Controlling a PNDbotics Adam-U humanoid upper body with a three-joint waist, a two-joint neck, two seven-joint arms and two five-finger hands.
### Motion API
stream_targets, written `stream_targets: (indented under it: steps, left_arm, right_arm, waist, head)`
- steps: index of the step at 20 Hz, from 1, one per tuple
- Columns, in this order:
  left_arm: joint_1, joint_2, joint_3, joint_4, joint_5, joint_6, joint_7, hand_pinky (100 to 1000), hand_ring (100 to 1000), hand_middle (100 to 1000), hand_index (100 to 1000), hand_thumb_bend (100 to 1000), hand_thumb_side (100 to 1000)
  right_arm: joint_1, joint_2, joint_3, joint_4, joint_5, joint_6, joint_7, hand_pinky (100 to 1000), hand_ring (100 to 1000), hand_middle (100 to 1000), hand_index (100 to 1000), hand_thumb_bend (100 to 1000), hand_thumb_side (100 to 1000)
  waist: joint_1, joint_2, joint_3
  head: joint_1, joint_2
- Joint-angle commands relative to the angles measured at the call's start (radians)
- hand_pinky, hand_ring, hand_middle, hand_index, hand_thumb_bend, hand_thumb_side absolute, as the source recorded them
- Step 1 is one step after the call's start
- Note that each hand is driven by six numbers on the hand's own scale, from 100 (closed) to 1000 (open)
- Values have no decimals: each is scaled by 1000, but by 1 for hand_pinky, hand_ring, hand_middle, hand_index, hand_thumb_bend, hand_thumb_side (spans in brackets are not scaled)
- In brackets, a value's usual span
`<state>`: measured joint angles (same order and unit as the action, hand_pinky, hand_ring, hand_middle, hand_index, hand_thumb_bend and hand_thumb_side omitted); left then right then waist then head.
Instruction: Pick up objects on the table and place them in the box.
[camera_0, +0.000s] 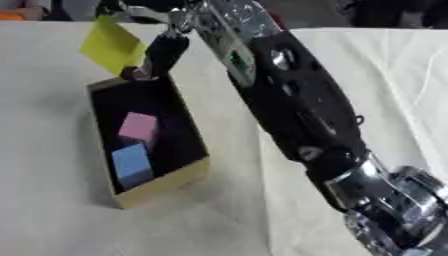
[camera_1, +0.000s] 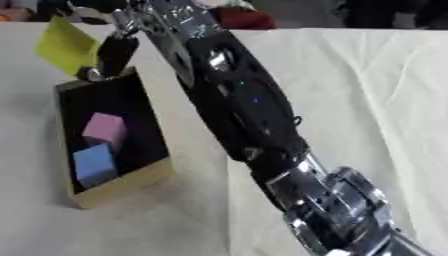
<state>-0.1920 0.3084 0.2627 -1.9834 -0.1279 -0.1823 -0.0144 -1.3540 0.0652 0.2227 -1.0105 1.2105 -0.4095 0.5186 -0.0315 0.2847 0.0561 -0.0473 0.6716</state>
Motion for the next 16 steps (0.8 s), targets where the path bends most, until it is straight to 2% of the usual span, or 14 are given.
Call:
stream_targets:
  steps: [1,4,7,16]
  left_arm:
    - [-2,16,6,-17,0,-2,0,601,663,782,814,100,686]
    - [-2,16,6,-17,-2,-2,0,600,663,782,814,100,685]
    - [-4,16,6,-17,-3,-3,-2,600,663,782,814,100,680]
    - [-4,12,6,-17,-6,-1,-5,600,662,782,814,100,679]
  right_arm:
    - [-15,-18,6,10,-9,-6,20,886,965,822,903,387,512]
    - [-17,-19,15,40,2,-14,31,891,973,831,912,406,477]
    - [-20,-18,18,98,19,-23,41,891,973,829,912,379,420]
    - [-10,16,23,242,50,-69,37,889,972,823,910,345,384]
  waist:
    - [11,-21,3]
    - [10,-18,4]
    - [9,-15,4]
    - [7,-12,8]
  head:
    - [1,-7]
    - [2,-5]
    - [3,-4]
    - [2,-8]
